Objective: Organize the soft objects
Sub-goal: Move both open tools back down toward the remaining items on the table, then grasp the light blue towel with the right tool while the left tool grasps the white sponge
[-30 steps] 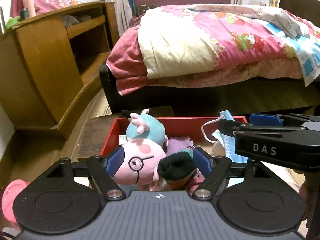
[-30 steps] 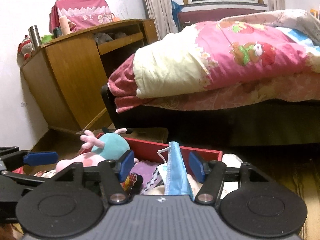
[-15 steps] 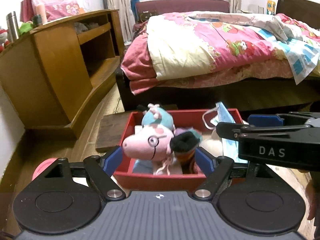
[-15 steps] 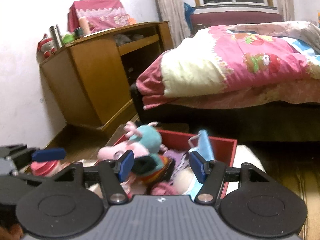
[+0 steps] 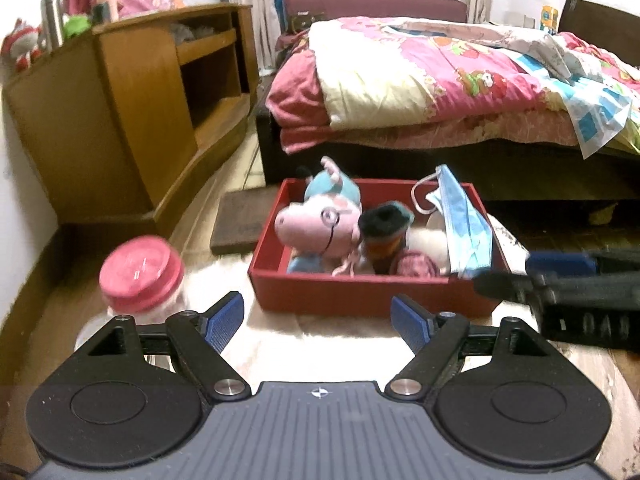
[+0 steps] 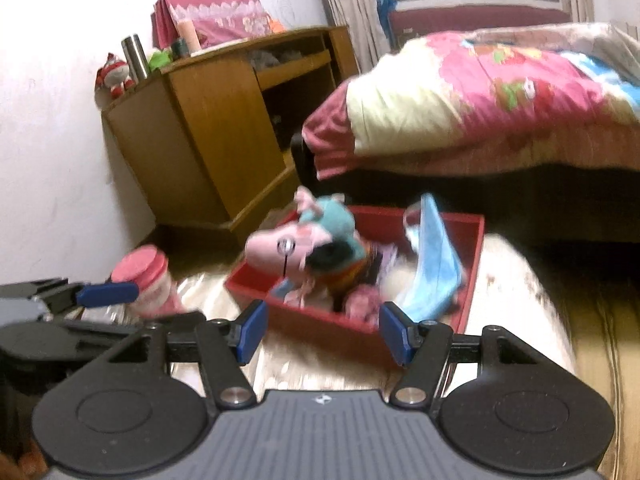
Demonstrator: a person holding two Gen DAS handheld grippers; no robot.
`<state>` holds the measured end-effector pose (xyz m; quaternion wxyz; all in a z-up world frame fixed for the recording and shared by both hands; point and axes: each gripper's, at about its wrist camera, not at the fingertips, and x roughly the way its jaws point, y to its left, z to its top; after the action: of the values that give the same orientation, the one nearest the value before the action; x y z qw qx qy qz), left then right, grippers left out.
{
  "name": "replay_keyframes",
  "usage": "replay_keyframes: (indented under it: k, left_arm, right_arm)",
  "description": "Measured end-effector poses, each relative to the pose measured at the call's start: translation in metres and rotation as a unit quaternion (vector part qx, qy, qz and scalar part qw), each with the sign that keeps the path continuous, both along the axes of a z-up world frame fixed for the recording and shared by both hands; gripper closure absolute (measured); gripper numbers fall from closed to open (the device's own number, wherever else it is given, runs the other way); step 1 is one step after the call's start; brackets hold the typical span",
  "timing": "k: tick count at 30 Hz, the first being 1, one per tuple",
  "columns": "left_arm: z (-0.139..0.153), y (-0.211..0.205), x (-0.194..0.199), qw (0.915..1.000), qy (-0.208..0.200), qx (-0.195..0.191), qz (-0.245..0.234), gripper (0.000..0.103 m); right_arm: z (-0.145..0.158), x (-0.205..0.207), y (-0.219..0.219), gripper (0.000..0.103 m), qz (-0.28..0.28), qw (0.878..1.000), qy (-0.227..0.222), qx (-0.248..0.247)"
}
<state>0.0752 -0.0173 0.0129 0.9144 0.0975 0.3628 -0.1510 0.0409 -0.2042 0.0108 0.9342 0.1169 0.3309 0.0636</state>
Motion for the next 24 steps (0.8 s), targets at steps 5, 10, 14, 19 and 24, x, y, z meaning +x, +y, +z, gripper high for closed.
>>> replay_keyframes:
  k: [5, 10, 14, 19, 24]
  left_arm:
    - [-0.016, 0.027, -0.011, 0.9987, 0.042, -0.024, 0.014, 0.024]
    - [-0.032, 0.039, -0.019, 0.9966, 0.078, -0.020, 0.013, 0.025]
    - [-0.034, 0.038, -0.026, 0.9956, 0.091, -0.022, 0.006, 0.025]
    - [-0.030, 0.041, -0.024, 0.9932, 0.108, -0.044, -0.005, 0.023]
    - [-0.042, 0.030, -0.008, 0.9921, 0.122, -0.028, -0.012, 0.022]
  right_arm:
    - [-0.029, -0.027, 0.025, 0.065, 0.037, 0.998, 0.057, -0.013]
    - [-0.059, -0.044, 0.058, 0.065, 0.078, 0.990, 0.111, -0.031]
    - [-0.081, -0.049, 0.083, 0.065, 0.106, 0.983, 0.145, -0.044]
    - [-0.109, -0.057, 0.125, 0.066, 0.167, 0.964, 0.169, -0.123]
    - [-0.108, -0.067, 0.126, 0.103, 0.206, 0.955, 0.158, -0.142]
